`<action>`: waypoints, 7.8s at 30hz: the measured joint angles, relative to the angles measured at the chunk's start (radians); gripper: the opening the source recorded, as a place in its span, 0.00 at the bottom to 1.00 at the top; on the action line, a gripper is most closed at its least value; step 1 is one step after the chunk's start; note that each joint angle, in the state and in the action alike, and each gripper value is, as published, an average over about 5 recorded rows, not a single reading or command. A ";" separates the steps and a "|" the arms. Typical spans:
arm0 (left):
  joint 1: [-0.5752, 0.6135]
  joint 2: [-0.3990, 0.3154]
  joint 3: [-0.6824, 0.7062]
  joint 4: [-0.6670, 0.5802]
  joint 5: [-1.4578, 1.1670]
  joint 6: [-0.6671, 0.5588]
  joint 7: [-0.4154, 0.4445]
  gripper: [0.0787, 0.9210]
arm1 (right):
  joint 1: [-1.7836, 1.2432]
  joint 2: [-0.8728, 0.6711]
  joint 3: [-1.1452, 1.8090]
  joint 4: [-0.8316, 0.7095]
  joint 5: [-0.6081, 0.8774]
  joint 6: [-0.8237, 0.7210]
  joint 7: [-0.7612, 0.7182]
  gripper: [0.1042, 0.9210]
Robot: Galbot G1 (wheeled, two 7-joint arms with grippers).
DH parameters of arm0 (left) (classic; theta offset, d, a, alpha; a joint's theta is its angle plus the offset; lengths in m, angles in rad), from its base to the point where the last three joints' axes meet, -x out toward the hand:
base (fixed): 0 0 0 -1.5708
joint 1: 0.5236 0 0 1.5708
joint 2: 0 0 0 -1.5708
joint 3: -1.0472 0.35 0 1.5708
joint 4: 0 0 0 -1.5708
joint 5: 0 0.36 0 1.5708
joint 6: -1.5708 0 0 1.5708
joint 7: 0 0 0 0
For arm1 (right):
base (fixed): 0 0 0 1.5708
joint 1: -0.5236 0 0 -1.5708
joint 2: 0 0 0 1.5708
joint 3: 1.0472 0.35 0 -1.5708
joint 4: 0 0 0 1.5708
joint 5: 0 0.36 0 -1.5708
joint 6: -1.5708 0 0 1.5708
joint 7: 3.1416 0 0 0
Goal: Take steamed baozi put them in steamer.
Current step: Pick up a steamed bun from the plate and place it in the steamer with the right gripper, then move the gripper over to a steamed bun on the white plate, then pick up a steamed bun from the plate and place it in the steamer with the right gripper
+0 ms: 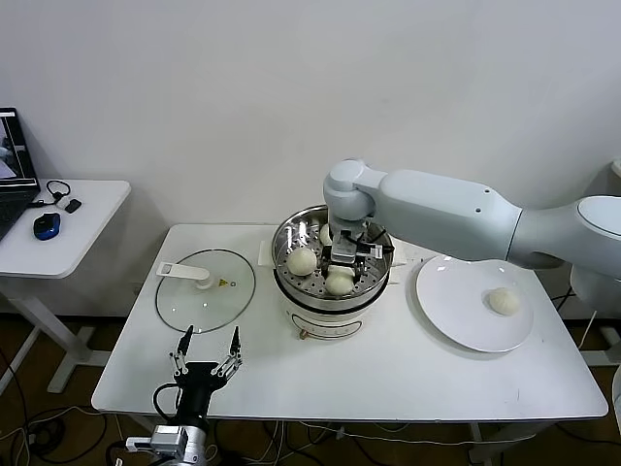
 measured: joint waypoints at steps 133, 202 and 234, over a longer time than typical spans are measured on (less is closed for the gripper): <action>0.006 0.007 0.013 0.006 0.007 0.011 -0.008 0.88 | -0.558 -0.335 0.879 -0.757 -0.261 -0.212 0.107 0.88; -0.001 0.000 0.046 -0.001 0.014 0.002 -0.016 0.88 | 0.169 -0.252 0.000 -0.198 0.544 -0.483 0.063 0.67; -0.003 0.006 0.026 -0.005 -0.004 0.005 -0.014 0.88 | -0.006 -0.042 0.040 -0.420 0.443 -0.472 0.044 0.67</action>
